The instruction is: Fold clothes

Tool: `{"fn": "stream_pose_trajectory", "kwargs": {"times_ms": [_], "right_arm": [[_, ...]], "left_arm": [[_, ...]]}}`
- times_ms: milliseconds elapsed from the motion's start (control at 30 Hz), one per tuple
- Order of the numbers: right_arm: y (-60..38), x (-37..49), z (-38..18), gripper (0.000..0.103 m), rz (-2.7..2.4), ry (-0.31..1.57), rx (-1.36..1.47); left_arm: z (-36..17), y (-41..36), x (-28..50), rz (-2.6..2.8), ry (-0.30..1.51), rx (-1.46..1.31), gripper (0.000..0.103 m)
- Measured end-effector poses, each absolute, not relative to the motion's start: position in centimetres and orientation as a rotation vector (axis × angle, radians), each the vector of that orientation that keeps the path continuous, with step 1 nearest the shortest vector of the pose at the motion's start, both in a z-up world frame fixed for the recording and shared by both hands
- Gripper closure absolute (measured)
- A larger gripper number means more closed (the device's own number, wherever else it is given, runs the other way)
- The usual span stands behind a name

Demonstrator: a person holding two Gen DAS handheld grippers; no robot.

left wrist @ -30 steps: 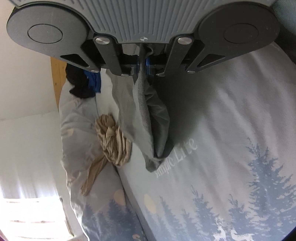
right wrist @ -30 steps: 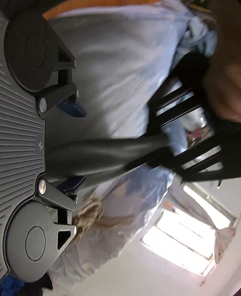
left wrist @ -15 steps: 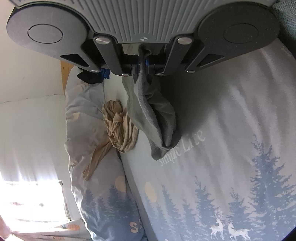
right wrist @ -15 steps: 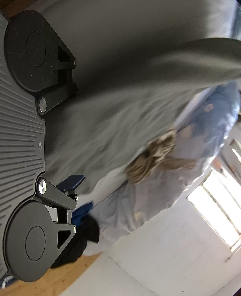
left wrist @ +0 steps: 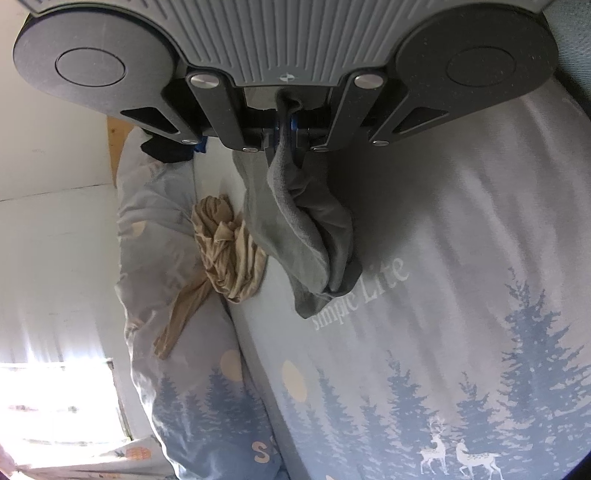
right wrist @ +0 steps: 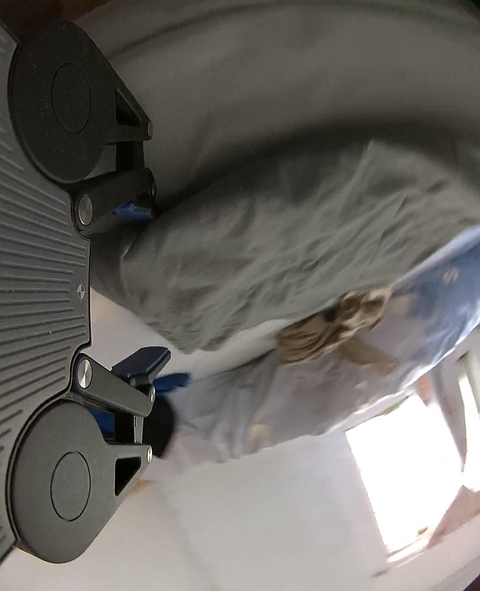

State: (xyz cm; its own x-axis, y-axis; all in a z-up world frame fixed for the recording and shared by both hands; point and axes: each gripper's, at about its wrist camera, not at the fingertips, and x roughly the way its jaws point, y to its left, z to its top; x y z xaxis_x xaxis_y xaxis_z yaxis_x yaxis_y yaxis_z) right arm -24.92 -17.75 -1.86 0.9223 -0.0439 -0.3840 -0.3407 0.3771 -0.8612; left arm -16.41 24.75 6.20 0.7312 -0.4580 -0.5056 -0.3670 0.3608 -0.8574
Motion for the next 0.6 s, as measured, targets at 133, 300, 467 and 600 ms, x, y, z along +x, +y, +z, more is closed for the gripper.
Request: {"fn": "stream_pose_trajectory", "kwargs": {"times_ms": [133,300,467,600], "right_arm": [[-17.6,-25.6,-2.8,0.064,0.266,0.336,-1.257],[-18.3,-25.3,-2.2,0.094,0.333,0.388,-1.259],[-18.8,-23.9,3.5,0.095,0.374,0.442,-1.136],[-19.5,-23.8,9.7,0.096,0.382,0.423,-1.081]], "left_arm": [[6.1,24.7,-16.7,-0.054,0.807,-1.222,0.095],[5.8,24.8,-17.4,-0.039,0.811,-1.189,0.095],[7.0,24.6,-18.1,-0.062,0.792,-1.163,0.095],[9.2,24.2,-19.3,-0.1,0.76,-1.136,0.095]]}}
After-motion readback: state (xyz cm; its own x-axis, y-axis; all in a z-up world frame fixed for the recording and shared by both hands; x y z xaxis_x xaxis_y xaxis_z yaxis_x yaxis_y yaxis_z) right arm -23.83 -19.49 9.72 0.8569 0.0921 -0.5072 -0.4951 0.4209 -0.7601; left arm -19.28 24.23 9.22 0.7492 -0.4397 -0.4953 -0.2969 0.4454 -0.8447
